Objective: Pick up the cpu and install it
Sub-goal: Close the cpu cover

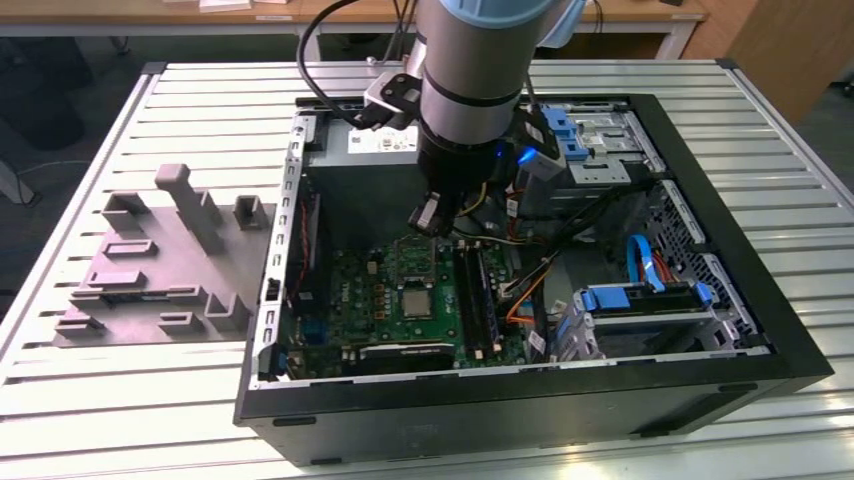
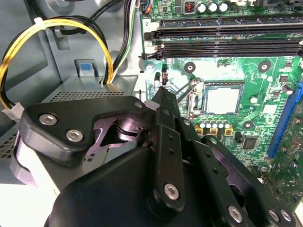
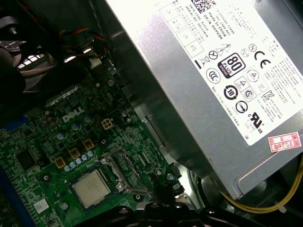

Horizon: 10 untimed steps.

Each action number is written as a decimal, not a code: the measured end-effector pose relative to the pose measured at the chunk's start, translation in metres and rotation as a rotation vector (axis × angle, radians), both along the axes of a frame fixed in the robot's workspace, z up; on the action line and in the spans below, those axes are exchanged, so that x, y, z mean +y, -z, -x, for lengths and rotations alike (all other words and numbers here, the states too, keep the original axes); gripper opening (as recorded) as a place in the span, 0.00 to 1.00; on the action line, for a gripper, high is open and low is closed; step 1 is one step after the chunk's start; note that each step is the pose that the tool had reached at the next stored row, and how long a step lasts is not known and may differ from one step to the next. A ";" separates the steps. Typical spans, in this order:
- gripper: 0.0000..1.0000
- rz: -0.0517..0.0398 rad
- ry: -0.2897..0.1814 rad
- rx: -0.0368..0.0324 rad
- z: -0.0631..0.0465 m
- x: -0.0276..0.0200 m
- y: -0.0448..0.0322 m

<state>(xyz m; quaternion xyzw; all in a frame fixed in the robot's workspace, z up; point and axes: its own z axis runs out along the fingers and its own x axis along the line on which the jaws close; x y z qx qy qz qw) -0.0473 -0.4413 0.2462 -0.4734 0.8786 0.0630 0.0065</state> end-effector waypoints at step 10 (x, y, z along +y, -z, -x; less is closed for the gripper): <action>0.11 0.0141 -0.024 0.0001 0.001 -0.0009 -0.0002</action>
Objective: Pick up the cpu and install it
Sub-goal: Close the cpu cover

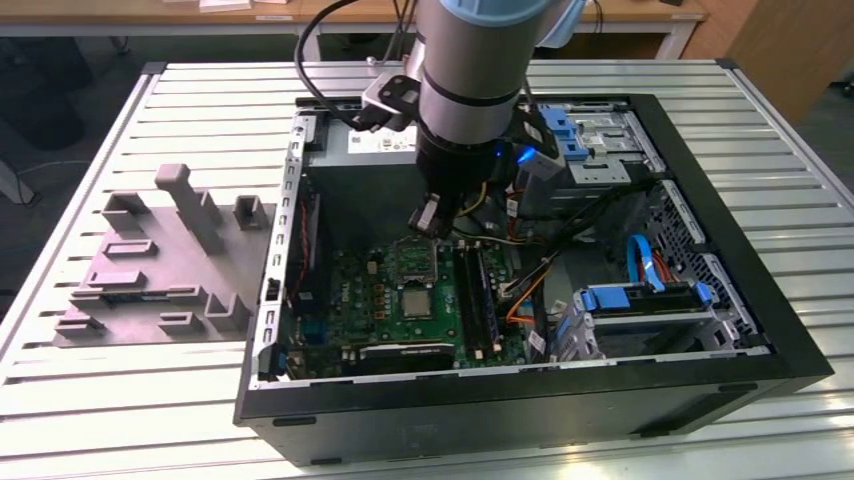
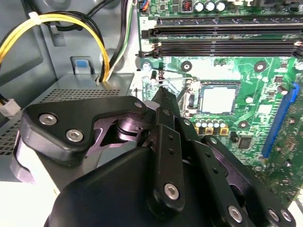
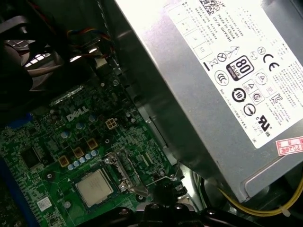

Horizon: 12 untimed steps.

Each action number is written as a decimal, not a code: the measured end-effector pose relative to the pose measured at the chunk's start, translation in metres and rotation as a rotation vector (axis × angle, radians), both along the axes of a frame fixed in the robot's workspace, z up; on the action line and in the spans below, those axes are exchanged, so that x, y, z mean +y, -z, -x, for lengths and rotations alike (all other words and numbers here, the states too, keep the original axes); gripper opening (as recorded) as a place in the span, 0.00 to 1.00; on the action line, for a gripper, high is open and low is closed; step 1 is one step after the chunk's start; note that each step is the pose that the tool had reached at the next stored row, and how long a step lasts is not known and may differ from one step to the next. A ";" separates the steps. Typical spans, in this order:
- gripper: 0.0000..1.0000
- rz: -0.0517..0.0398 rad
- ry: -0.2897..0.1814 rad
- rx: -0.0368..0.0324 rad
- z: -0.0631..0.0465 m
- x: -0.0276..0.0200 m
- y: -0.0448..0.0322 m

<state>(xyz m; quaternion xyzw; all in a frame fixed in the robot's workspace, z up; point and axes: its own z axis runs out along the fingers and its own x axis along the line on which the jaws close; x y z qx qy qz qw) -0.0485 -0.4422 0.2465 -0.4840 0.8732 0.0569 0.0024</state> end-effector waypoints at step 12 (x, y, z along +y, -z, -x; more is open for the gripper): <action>0.11 0.0235 -0.054 -0.0005 0.002 -0.0039 0.0000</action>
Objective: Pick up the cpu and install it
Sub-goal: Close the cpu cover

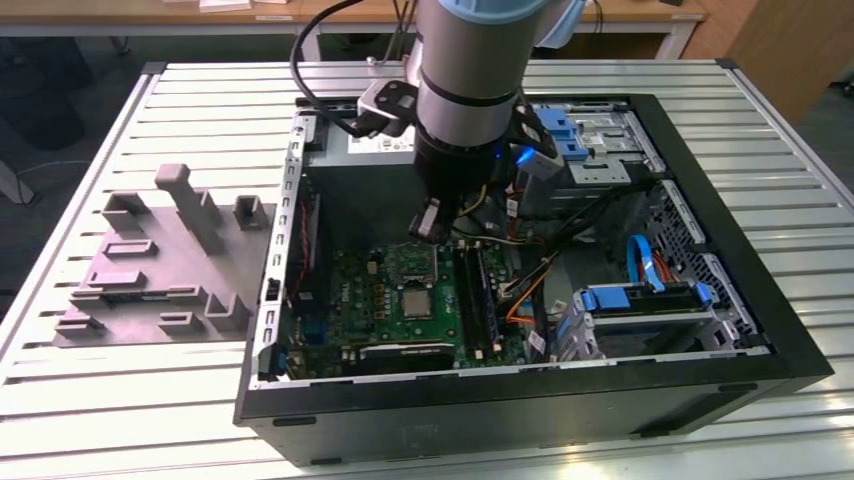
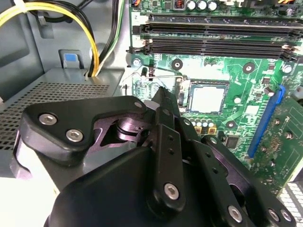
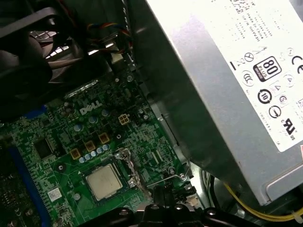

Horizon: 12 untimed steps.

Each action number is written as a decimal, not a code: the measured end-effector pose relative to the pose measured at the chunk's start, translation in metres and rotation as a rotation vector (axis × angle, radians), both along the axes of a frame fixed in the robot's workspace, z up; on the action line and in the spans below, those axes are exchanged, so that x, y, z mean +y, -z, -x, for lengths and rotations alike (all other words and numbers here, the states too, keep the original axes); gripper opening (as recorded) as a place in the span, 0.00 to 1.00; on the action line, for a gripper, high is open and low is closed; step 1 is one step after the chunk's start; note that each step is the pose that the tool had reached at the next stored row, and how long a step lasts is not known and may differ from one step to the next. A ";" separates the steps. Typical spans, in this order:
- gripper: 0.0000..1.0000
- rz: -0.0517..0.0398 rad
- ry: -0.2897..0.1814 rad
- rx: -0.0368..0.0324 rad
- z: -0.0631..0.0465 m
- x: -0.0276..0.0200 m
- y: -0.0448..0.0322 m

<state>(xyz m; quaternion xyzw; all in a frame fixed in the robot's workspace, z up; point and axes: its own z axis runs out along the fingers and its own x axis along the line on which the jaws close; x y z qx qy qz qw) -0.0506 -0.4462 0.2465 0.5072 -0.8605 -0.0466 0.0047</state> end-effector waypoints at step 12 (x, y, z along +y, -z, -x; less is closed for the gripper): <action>0.11 0.0199 -0.014 0.0001 0.000 -0.0047 0.0000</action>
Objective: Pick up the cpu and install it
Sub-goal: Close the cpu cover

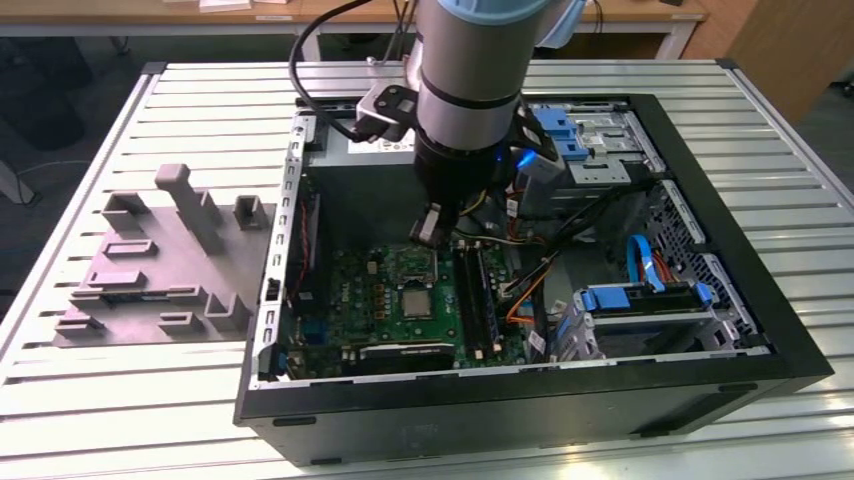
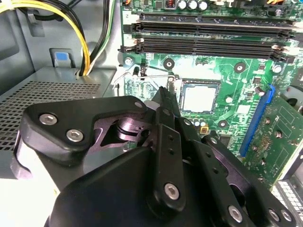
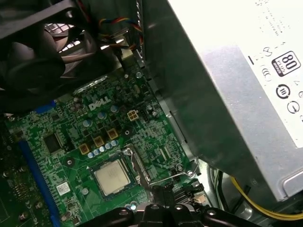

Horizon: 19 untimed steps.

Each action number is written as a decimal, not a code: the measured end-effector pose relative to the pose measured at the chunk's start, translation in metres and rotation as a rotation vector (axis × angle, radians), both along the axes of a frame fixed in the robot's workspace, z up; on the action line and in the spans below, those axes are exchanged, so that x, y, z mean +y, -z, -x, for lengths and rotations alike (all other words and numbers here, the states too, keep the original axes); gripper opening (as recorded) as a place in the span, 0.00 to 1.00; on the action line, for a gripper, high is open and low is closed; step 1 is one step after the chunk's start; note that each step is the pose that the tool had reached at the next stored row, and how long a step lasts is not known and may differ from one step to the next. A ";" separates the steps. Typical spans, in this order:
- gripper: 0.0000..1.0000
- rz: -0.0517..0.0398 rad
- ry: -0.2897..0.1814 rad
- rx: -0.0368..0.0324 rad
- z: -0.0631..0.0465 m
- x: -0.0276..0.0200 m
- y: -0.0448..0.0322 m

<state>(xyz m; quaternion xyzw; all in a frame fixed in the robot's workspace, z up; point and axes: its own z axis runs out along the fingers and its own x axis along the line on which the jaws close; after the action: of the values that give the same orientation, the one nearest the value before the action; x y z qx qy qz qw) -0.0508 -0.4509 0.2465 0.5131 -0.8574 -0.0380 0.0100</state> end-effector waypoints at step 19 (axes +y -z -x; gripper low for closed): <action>0.11 0.0069 -0.021 0.0000 0.001 -0.0085 0.0001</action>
<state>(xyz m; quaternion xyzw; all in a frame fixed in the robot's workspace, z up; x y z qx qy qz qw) -0.0523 -0.4594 0.2463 0.5222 -0.8520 -0.0350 0.0122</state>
